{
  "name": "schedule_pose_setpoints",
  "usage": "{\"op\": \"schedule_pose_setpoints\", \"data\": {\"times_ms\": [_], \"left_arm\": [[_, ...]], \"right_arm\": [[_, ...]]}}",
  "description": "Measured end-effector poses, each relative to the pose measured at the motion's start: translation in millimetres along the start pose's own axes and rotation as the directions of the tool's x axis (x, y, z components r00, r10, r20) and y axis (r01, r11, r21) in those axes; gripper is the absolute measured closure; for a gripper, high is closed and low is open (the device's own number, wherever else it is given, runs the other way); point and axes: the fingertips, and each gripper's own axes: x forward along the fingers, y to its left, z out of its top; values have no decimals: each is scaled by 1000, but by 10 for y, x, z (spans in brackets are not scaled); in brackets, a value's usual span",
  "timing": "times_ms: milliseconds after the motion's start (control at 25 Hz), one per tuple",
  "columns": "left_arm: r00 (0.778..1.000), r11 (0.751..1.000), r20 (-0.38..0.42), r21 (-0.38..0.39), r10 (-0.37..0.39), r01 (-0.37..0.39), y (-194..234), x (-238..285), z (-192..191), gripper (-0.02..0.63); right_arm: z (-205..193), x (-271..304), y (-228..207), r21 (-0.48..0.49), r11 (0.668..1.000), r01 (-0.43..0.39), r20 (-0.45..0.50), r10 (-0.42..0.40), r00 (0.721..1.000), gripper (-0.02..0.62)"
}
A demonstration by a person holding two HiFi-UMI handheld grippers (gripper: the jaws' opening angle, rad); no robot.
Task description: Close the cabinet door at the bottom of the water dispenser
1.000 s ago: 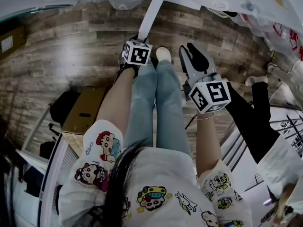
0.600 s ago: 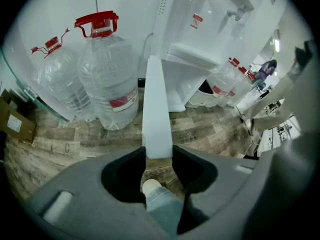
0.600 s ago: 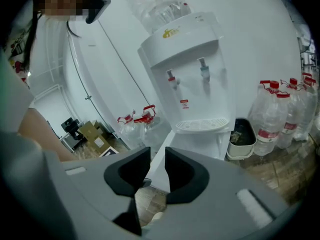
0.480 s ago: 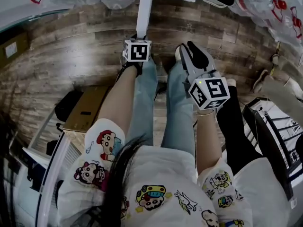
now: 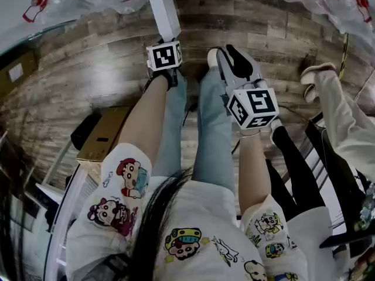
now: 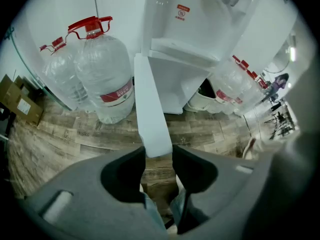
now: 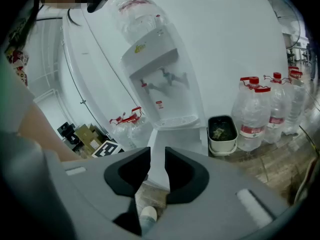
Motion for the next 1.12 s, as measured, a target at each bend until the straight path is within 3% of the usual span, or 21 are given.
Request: {"op": "schedule_pose_setpoints", "data": {"times_ms": [320, 1120], "left_arm": [[1000, 998, -8, -51, 30, -30, -406, 54, 107, 434], [998, 999, -53, 19, 36, -35, -1492, 473, 626, 431]], "right_arm": [[-51, -348, -554, 79, 995, 59, 20, -61, 998, 491], [258, -839, -1998, 167, 974, 150, 37, -158, 987, 492]]}}
